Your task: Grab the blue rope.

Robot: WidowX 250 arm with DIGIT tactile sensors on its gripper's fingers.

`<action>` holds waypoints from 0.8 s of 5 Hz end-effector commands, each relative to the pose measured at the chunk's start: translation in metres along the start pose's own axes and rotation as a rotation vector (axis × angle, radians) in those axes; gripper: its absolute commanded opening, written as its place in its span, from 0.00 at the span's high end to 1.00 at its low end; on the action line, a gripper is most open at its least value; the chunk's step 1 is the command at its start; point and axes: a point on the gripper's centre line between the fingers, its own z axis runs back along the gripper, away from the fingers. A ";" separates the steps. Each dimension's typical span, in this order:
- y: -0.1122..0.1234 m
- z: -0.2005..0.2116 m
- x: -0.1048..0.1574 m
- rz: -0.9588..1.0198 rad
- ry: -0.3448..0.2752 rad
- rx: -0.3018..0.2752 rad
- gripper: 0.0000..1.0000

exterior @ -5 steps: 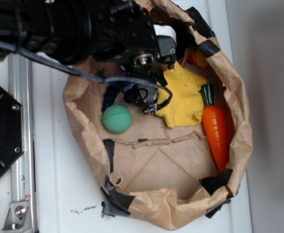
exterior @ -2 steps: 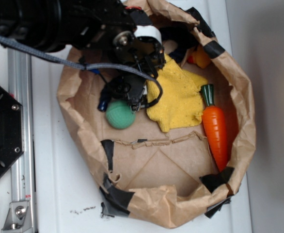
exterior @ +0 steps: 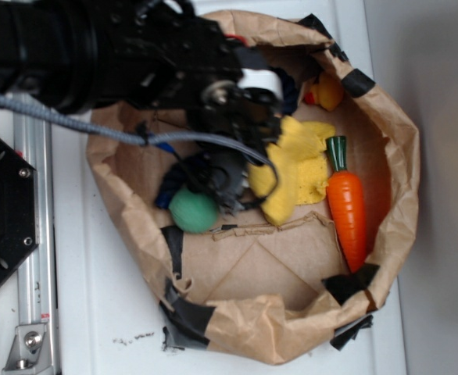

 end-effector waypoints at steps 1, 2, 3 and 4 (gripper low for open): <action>-0.008 0.058 0.034 0.081 -0.086 -0.011 1.00; -0.020 0.063 0.035 0.075 -0.045 -0.036 1.00; -0.039 0.085 0.029 0.014 -0.042 -0.012 1.00; -0.042 0.124 0.022 0.019 -0.065 0.034 1.00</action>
